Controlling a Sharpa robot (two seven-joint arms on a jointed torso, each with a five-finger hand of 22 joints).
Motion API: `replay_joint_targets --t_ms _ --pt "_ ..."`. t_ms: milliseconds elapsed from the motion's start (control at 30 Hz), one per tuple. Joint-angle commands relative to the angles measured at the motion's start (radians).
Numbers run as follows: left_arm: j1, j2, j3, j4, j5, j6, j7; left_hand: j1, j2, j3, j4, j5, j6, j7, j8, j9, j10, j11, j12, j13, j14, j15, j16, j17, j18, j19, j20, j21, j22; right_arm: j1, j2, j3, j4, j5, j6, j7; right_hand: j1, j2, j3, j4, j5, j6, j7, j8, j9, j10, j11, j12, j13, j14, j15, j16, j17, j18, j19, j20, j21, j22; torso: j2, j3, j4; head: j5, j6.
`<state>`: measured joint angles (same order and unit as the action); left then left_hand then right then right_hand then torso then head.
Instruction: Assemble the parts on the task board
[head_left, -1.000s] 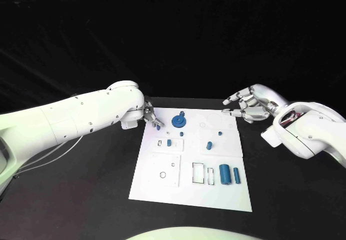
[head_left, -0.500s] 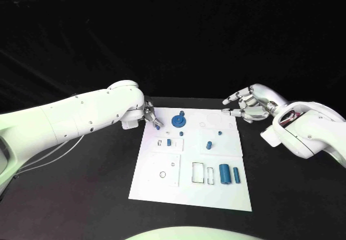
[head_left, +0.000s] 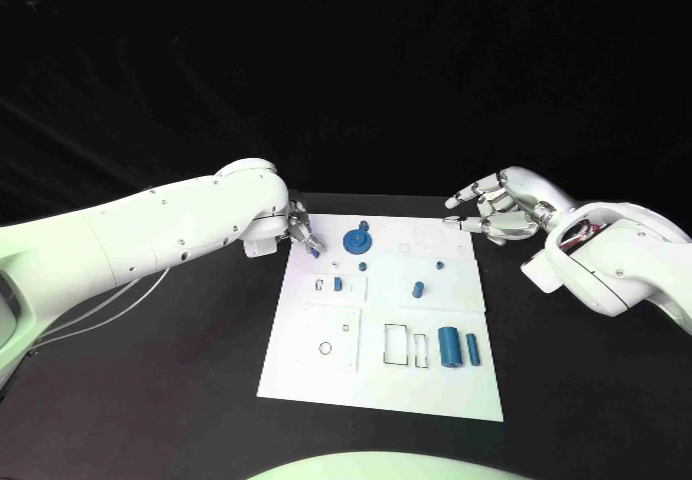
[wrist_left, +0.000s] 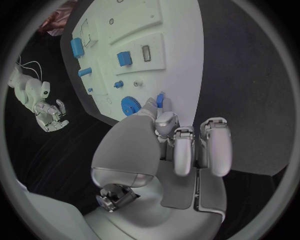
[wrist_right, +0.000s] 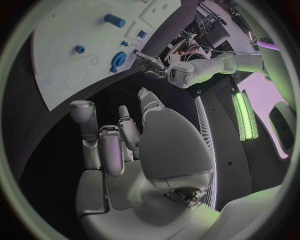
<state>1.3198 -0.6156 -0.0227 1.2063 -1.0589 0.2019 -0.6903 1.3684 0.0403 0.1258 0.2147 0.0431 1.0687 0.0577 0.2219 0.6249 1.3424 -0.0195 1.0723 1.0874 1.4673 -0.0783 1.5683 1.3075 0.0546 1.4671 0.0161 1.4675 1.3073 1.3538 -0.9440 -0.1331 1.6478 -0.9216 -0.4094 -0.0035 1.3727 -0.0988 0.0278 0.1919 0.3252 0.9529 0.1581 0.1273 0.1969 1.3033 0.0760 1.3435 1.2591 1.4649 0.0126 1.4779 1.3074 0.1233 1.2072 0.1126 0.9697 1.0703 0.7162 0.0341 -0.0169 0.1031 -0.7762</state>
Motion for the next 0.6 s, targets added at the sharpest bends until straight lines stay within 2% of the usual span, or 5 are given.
replay_joint_targets --t_ms 33,233,367,433,600 --pt "-0.001 0.003 -0.001 -0.001 0.021 0.015 0.012 0.037 0.009 0.034 -0.017 0.007 -0.004 -0.005 -0.005 0.001 -0.010 -0.002 -0.008 -0.002 0.104 -0.003 0.002 0.263 -0.010 0.011 0.001 -0.003 0.063 -0.001 0.000 0.000 0.001 -0.009 0.011 0.007 -0.002 0.008 -0.006 0.001 0.006 0.002 -0.002 0.005 0.001 -0.005 -0.001 -0.004 0.001 0.046 -0.009 -0.004 0.070 0.014 -0.004 0.000 -0.007 0.000 0.000 -0.0005 0.0000 0.001 -0.001" --pt "-0.001 -0.007 -0.001 0.005 0.045 0.004 0.016 0.063 -0.012 0.129 -0.041 0.007 -0.006 -0.003 -0.007 0.001 -0.009 -0.001 -0.012 -0.005 0.104 -0.002 0.002 0.263 -0.011 0.012 0.000 -0.003 0.065 -0.001 0.000 0.000 0.001 -0.009 0.012 0.005 -0.002 0.008 -0.006 0.001 0.006 0.002 -0.002 0.005 0.001 -0.005 -0.001 -0.004 0.001 0.046 -0.009 -0.004 0.070 0.014 -0.004 0.000 -0.007 0.000 -0.001 -0.0003 0.0010 0.002 -0.001" --pt "-0.001 -0.021 -0.001 0.019 0.067 -0.016 0.020 0.047 -0.044 0.201 -0.046 0.007 -0.004 -0.002 -0.004 0.006 -0.004 0.000 -0.012 -0.006 0.104 0.000 0.002 0.263 -0.011 0.012 0.001 -0.003 0.065 -0.001 0.000 0.000 0.000 -0.009 0.013 0.005 -0.001 0.009 -0.006 0.001 0.006 0.002 -0.002 0.005 0.001 -0.005 -0.001 -0.003 0.001 0.046 -0.009 -0.004 0.070 0.014 -0.003 -0.001 -0.007 0.000 -0.001 -0.0005 0.0015 0.003 0.001" --pt "-0.001 -0.030 -0.001 0.029 0.085 -0.029 0.022 0.030 -0.066 0.259 -0.052 0.006 -0.003 -0.002 -0.001 0.011 0.001 -0.003 -0.011 -0.005 0.104 0.001 0.002 0.263 -0.011 0.013 0.001 -0.002 0.067 -0.001 0.000 0.000 0.000 -0.009 0.013 0.005 -0.001 0.009 -0.005 0.001 0.007 0.002 -0.002 0.005 0.001 -0.004 -0.001 -0.003 0.001 0.046 -0.009 -0.004 0.070 0.014 -0.003 -0.001 -0.006 0.000 -0.001 -0.0003 0.0019 0.004 0.000" --pt "-0.001 -0.058 -0.001 0.068 0.131 -0.062 0.026 0.002 -0.106 0.346 -0.070 0.008 0.000 -0.003 0.010 0.023 0.010 -0.003 -0.005 -0.001 0.104 -0.001 0.002 0.263 -0.011 0.014 0.000 -0.001 0.070 -0.001 0.000 0.000 -0.001 -0.009 0.013 0.004 -0.001 0.009 -0.005 0.001 0.007 0.002 -0.002 0.005 0.001 -0.004 -0.001 -0.003 0.001 0.046 -0.009 -0.004 0.070 0.014 -0.003 -0.001 -0.006 0.000 -0.001 -0.0006 0.0014 0.007 0.001"
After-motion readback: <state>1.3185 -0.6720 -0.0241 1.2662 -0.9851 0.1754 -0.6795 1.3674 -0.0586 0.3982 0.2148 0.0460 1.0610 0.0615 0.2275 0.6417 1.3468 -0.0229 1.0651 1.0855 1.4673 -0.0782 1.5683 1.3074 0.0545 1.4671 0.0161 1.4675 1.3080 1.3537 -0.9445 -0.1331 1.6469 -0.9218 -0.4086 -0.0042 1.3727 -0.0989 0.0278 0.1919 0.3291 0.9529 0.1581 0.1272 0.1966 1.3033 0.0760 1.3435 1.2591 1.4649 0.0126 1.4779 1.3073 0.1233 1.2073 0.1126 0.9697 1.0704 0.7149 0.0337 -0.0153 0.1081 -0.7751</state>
